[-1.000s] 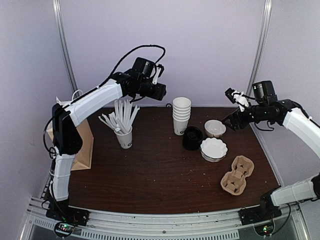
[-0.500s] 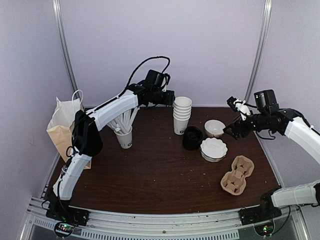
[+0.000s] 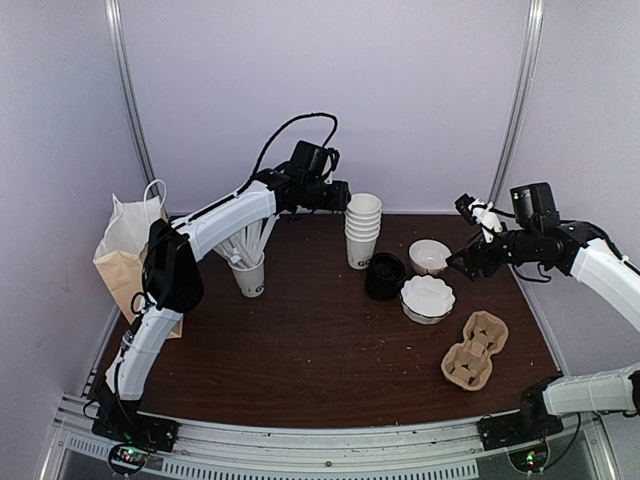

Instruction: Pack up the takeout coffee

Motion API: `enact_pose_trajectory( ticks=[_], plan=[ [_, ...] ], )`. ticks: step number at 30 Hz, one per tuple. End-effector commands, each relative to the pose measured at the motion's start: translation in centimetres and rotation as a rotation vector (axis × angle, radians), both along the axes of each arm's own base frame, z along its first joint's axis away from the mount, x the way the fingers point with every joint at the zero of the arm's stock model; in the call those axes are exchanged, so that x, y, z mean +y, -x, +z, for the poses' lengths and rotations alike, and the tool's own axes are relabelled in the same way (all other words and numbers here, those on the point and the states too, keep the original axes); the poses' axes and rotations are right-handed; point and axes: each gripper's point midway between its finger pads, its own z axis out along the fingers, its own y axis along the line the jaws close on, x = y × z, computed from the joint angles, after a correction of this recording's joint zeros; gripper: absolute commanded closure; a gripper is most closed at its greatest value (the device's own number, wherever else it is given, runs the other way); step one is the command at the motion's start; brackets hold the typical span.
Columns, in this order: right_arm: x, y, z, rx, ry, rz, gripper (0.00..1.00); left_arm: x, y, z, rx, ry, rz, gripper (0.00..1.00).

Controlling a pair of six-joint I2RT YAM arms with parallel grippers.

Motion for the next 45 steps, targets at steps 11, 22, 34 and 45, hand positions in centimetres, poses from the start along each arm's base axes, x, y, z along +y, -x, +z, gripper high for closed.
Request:
enact_pose_trajectory(
  ticks=[11,22,34,45],
  plan=[
    [0.3,0.0,0.4,-0.007,-0.031,0.000,0.19,-1.0,1.5,-0.4,0.118,0.067,-0.050,0.54],
    [0.1,0.1,0.5,-0.014,-0.024,-0.005,0.19,1.1,3.1,0.1,0.180,-0.008,-0.054,0.56],
    [-0.2,0.5,0.8,-0.029,-0.025,-0.008,0.18,3.8,3.8,4.1,0.101,-0.047,-0.004,0.94],
    [-0.1,0.5,0.5,-0.028,-0.023,-0.006,0.17,3.0,4.2,4.8,0.083,-0.027,-0.055,0.73]
  ],
)
